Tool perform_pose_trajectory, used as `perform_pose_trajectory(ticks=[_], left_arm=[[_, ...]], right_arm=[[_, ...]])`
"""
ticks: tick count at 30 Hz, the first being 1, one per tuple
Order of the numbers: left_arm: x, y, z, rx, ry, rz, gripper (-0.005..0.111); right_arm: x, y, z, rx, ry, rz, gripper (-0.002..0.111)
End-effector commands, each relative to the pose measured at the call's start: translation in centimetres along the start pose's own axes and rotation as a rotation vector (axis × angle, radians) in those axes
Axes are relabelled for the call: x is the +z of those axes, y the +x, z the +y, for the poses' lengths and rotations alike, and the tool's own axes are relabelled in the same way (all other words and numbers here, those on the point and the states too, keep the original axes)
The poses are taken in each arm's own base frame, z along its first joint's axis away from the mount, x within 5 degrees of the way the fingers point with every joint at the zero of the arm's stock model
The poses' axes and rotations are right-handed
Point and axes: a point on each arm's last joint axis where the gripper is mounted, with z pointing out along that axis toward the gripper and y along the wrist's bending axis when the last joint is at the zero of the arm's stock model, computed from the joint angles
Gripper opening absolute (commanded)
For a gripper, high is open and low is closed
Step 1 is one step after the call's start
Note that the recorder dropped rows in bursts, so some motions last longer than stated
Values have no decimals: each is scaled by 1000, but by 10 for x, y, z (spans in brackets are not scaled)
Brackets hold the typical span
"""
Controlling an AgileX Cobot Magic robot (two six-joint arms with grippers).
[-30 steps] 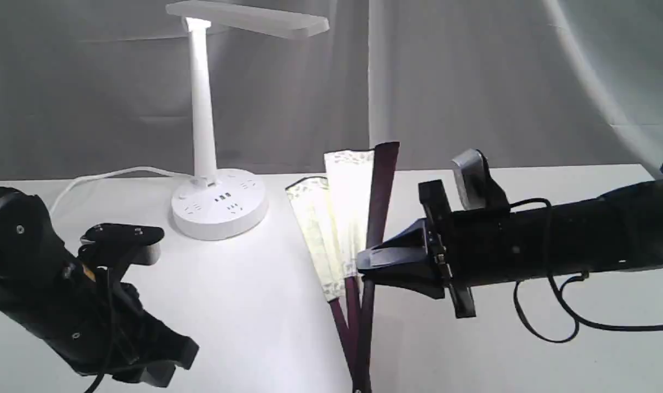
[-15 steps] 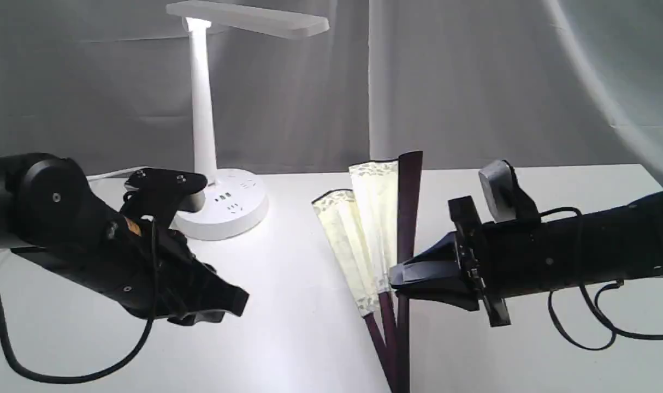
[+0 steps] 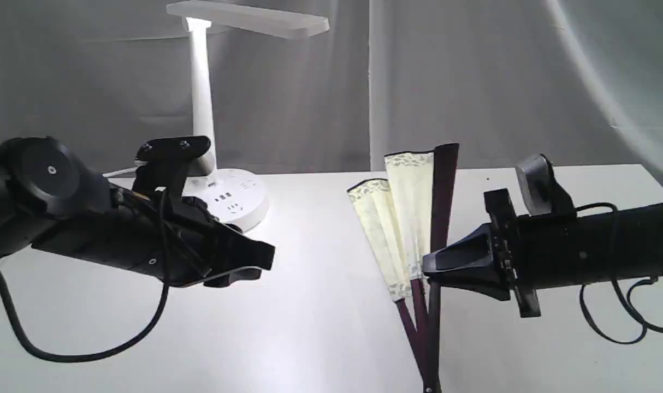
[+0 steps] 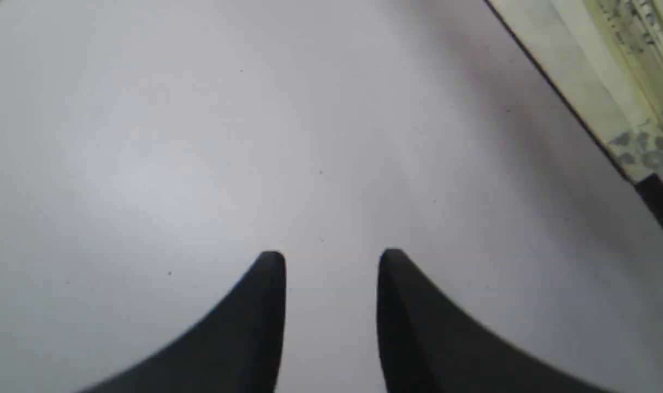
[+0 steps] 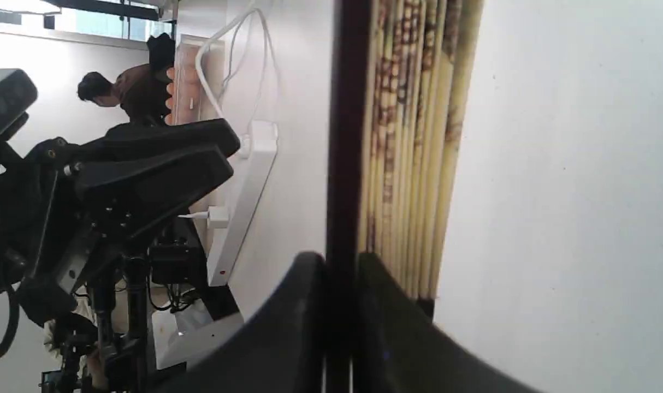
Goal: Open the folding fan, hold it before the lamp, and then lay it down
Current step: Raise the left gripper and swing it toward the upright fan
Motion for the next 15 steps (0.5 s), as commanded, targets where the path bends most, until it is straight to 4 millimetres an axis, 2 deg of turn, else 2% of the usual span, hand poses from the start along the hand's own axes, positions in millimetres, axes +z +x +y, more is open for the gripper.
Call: perform_pose_trajectory(ticks=[1,4,8,15], left_arm=[[0,-5,-4,40,20,-41,29],[-1,-9,-4,47,20,-81,29],[-1,-13,-1,47,-18,-134,36],[-10,-26,5,96,-120,-261,36]], right_arm=[[-3,-1,6,-17,-27,-19,0],[-3,-1,6,-17,-27,-19,0],[-3,-1,6,-17,-27,-19,0],[-3,-1,6,-16,-28,-21,0]])
